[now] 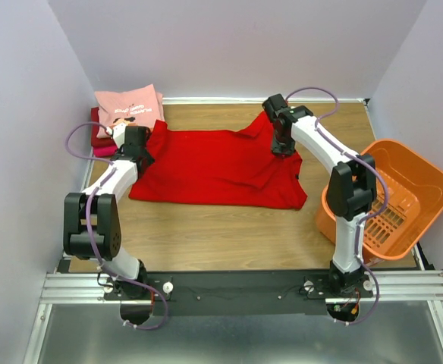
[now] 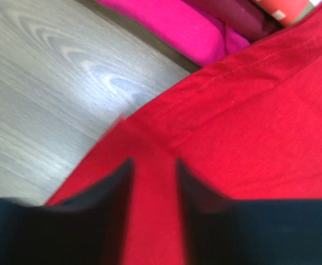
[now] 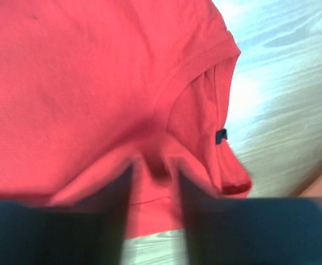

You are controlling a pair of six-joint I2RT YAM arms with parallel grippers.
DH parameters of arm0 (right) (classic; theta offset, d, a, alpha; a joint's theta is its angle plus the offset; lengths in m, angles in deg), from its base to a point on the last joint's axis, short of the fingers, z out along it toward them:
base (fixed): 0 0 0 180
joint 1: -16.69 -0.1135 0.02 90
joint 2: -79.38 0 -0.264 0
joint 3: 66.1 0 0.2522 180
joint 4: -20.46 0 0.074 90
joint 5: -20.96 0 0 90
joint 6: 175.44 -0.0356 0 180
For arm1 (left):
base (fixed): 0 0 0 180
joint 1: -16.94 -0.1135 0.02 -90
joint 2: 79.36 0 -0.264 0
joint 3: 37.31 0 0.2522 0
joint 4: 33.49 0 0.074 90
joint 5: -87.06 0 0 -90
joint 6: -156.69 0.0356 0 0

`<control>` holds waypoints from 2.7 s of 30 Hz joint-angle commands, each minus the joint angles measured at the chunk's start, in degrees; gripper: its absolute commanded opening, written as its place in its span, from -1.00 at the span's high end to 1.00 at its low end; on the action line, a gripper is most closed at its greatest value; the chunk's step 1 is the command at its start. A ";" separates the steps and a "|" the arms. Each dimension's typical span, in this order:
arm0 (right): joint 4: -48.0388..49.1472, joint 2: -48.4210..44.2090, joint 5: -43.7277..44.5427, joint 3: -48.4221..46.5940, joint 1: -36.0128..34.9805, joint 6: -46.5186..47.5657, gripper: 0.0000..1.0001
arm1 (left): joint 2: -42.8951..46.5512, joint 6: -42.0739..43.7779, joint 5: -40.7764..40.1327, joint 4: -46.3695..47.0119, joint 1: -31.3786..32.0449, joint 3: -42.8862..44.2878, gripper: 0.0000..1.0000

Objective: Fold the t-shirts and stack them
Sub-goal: Fold the tshirt

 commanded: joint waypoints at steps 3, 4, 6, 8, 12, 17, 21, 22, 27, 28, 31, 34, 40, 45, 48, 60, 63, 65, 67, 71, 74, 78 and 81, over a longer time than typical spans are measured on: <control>-0.08 -1.54 -0.05 -0.71 0.83 1.39 -0.51 | 0.04 2.25 -0.16 -2.26 -0.48 2.33 -0.46; -0.25 -3.02 -1.02 1.56 0.83 1.31 -0.54 | 0.48 2.68 -0.07 -2.26 -0.48 2.34 -0.47; -0.16 -5.48 -2.08 4.56 0.83 1.13 -0.54 | 1.27 3.30 0.28 -2.17 -0.48 2.07 -0.48; -0.08 -7.25 -2.70 7.72 0.74 0.78 -0.54 | 1.71 3.65 0.98 -1.91 -0.48 0.94 -0.51; 1.42 -11.38 -4.71 15.46 0.74 0.43 -0.54 | 2.68 3.66 2.48 -1.73 -0.74 -2.22 -0.59; 2.03 -14.37 -6.48 20.56 0.74 0.08 -0.54 | 3.03 1.99 3.87 -2.17 -3.63 -6.79 -0.59; 2.12 -14.64 -6.30 22.67 0.83 -0.45 -0.54 | 1.80 0.32 6.17 -2.87 -5.58 -8.73 -0.56; 2.21 -14.73 -6.21 23.03 0.83 -0.36 -0.54 | 1.54 -0.73 6.08 -2.96 -5.67 -9.09 -0.55; 3.35 -15.52 -6.91 24.52 0.74 -0.89 -0.54 | 1.27 -4.25 4.76 -3.76 -6.98 -11.54 -0.53; 3.53 -15.69 -7.00 25.05 0.74 -0.89 -0.54 | 0.92 -4.34 5.37 -3.32 -7.16 -11.90 -0.51; 4.05 -16.22 -7.27 25.84 0.74 -1.24 -0.54 | -0.39 -4.61 6.08 -2.52 -7.60 -12.17 -0.46; 4.23 -17.18 -7.27 27.16 0.74 -1.77 -0.54 | -0.57 -5.31 6.78 -2.78 -7.86 -12.34 -0.39; 4.93 -19.38 -7.35 30.23 0.74 -2.65 -0.54 | 5.39 -6.19 4.94 -4.36 -8.74 -13.75 -0.39; 5.55 -20.17 -7.97 31.64 0.74 -2.82 -0.54 | 9.09 -7.06 3.18 -7.61 -9.71 -13.57 -0.39; 5.90 -20.61 -8.15 32.26 0.74 -2.82 -0.54 | 12.25 -9.52 2.21 -9.55 -10.15 -14.98 -0.40; 7.13 -20.97 -9.38 33.67 0.74 -3.00 -0.54 | 11.47 -10.49 4.94 -6.83 -10.15 -17.88 -0.20; 7.39 -21.14 -9.46 34.10 0.83 -3.00 -0.54 | 10.24 -10.58 4.85 -5.95 -10.15 -17.18 -0.18; 7.48 -21.32 -9.47 34.28 0.74 -3.09 -0.54 | 8.49 -10.32 4.85 -5.69 -10.24 -16.74 -0.16; 7.57 -21.58 -9.55 34.55 0.74 -3.18 -0.54 | 6.82 -10.23 5.02 -5.25 -10.24 -16.30 -0.15; 7.74 -22.11 -9.47 34.90 0.83 -3.44 -0.54 | 5.58 -10.32 5.11 -4.02 -10.24 -16.82 -0.09; 7.75 -22.46 -9.47 35.16 0.74 -3.70 -0.54 | 4.79 -10.32 5.02 -3.58 -10.15 -16.74 -0.05; 7.83 -22.90 -9.47 35.86 0.83 -3.88 -0.54 | 3.73 -9.88 5.38 -2.61 -10.15 -16.21 0.37; 7.83 -23.34 -9.47 36.56 0.74 -3.88 -0.55 | 2.68 -9.53 6.52 -1.73 -10.15 -15.60 0.97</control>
